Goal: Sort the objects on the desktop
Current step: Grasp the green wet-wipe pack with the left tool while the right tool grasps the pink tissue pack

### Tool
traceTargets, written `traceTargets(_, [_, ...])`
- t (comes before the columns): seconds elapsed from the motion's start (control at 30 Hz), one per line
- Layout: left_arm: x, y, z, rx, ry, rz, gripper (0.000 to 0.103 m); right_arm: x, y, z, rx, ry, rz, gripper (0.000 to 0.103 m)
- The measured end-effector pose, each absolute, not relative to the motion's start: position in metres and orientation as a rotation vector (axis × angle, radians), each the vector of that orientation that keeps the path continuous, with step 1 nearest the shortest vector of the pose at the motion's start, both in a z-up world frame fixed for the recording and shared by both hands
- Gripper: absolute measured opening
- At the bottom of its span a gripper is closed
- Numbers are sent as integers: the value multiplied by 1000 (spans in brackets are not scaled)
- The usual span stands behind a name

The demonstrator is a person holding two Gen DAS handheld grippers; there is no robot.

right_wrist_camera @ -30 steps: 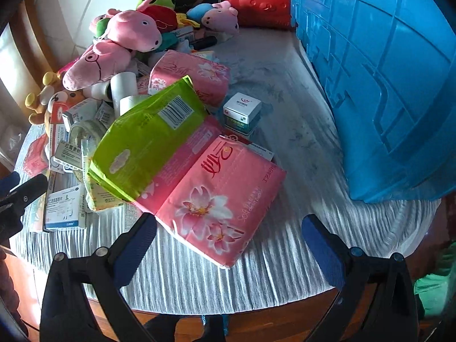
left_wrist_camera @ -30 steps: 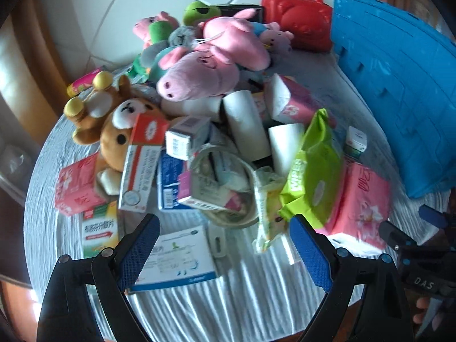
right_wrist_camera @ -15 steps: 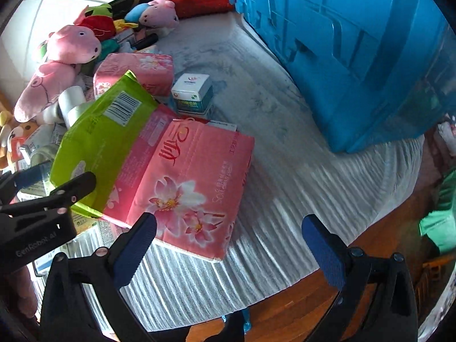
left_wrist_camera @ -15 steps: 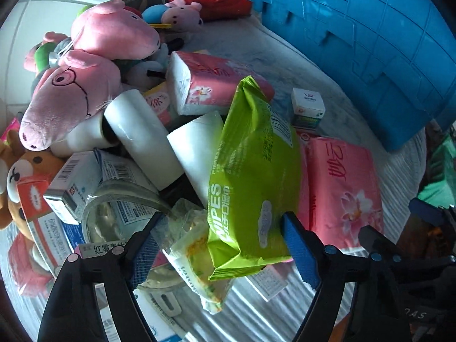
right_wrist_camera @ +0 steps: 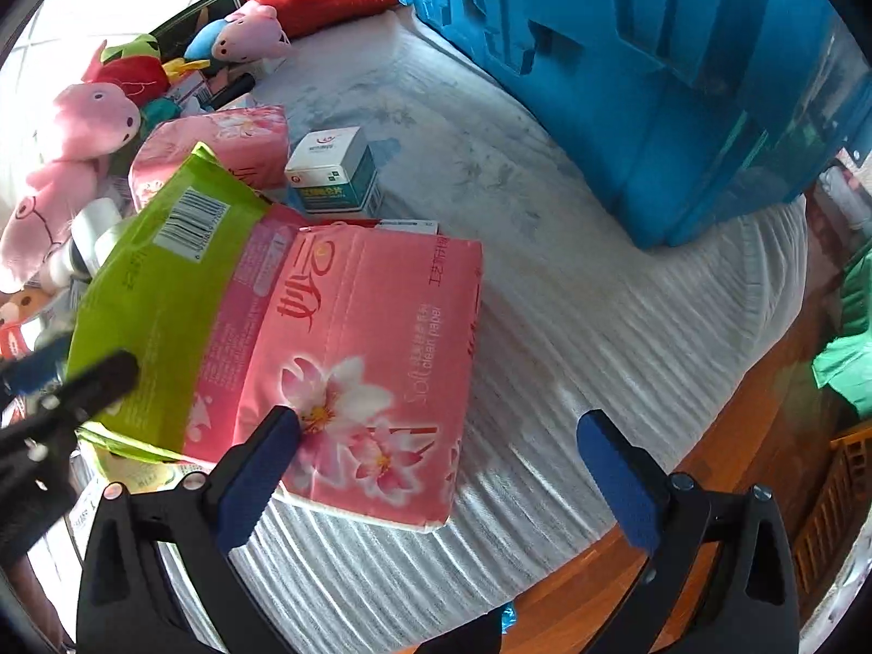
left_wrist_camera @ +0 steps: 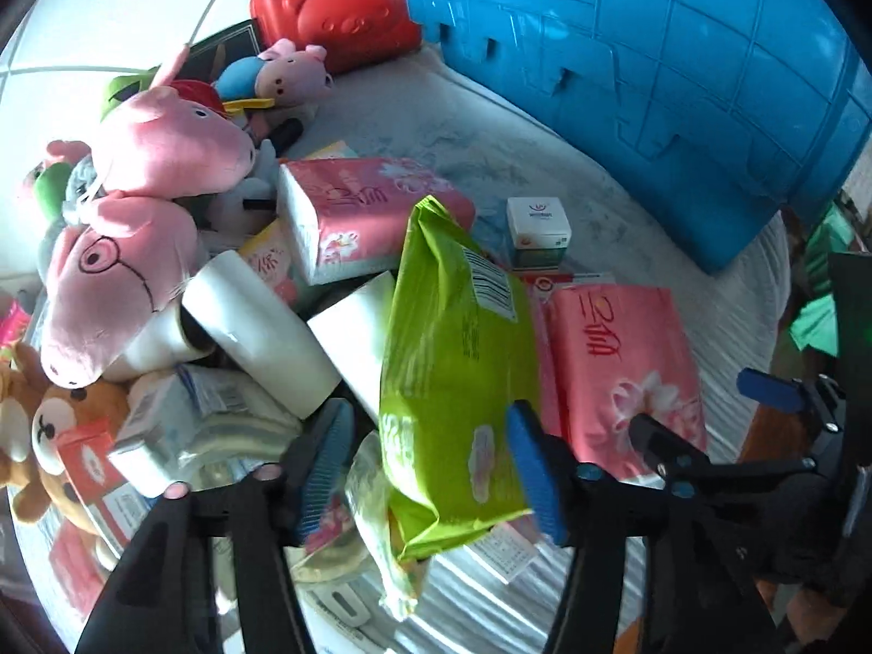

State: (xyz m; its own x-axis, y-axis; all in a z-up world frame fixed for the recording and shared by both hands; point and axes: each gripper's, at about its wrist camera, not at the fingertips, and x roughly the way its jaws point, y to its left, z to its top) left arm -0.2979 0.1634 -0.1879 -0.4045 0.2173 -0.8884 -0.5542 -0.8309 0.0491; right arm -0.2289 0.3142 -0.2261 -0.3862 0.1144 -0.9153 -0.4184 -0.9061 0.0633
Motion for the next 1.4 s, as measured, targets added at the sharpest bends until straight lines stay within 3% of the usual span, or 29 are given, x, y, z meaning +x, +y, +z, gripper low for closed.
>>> traceTargets(0.2, [-306,165,-208,-1425,417,2197,70,-226,311,-223,-1537,314,2331,103])
traceTargets(0.33, [-299,157,-206,-1380,424,2179,55,-228,303,-227,-1572,335,2378,103])
traceTargets(0.57, [-294,159,-203,-1361,443,2194,51,-234,298,-232,-1561,303,2430,103])
traceTargets(0.73, [-286,176,-207,-1340,465,2183,42,-225,318,-225,-1514,243,2350,103])
traceTargets(1.13, [-281,170,-211,-1368,488,2209,38,-236,310,-230,-1554,387,2422,103])
traceTargets(1.3, [-276,178,-212,-1351,523,2228,38,-246,306,-250,-1629,308,2370,103])
traceTargets(1.4, [-276,186,-215,-1357,506,2226,39,-233,320,-246,-1589,354,2345,103])
